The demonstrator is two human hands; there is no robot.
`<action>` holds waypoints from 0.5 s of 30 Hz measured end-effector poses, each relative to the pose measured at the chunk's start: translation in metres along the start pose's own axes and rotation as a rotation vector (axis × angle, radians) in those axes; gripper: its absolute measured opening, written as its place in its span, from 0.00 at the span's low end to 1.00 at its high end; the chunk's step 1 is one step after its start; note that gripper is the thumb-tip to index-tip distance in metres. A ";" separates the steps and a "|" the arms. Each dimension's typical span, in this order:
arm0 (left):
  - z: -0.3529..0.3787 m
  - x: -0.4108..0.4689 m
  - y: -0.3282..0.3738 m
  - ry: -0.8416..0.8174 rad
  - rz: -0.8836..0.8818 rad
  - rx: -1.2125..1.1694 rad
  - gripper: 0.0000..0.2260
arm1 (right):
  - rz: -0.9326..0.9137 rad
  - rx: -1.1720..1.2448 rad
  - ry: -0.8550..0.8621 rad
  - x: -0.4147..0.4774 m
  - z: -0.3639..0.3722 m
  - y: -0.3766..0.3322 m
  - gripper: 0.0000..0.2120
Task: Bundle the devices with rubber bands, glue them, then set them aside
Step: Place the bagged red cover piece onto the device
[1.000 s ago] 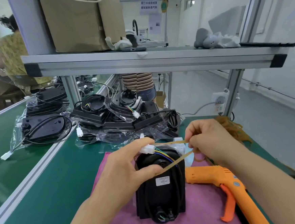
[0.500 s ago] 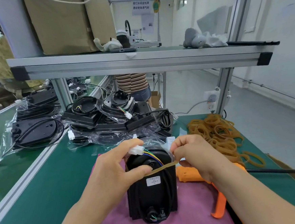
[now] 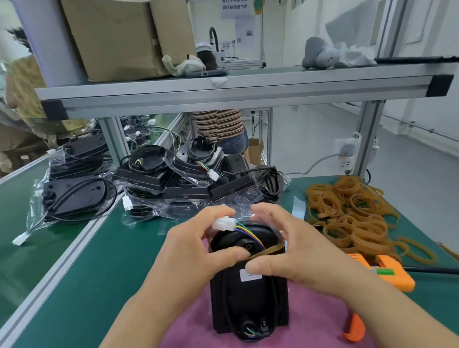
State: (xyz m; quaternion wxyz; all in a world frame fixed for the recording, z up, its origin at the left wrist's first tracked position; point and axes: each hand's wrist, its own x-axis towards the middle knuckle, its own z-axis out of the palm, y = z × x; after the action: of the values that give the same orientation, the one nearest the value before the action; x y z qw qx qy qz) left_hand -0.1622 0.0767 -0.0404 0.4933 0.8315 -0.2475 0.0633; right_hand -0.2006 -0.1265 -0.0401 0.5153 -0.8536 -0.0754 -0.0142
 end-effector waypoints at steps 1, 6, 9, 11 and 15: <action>-0.001 0.000 0.000 -0.014 -0.011 -0.012 0.26 | -0.018 0.012 -0.012 0.004 0.004 0.000 0.35; -0.012 0.004 -0.014 -0.082 -0.148 -0.398 0.20 | -0.094 0.127 -0.036 0.007 0.008 0.004 0.23; -0.011 0.006 -0.024 -0.099 -0.247 -0.644 0.10 | -0.106 0.160 -0.017 0.006 0.011 0.006 0.23; -0.008 0.005 -0.029 -0.127 -0.301 -0.810 0.11 | -0.114 0.165 -0.007 0.006 0.012 0.007 0.24; -0.008 0.009 -0.038 -0.069 -0.352 -0.960 0.13 | -0.117 0.172 -0.005 0.006 0.012 0.009 0.25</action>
State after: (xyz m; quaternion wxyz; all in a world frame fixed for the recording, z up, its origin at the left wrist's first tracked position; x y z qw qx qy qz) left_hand -0.1353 0.0953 -0.0632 0.8142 0.5420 -0.1212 -0.1691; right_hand -0.1938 -0.1192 -0.0534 0.5846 -0.8005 -0.1273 -0.0354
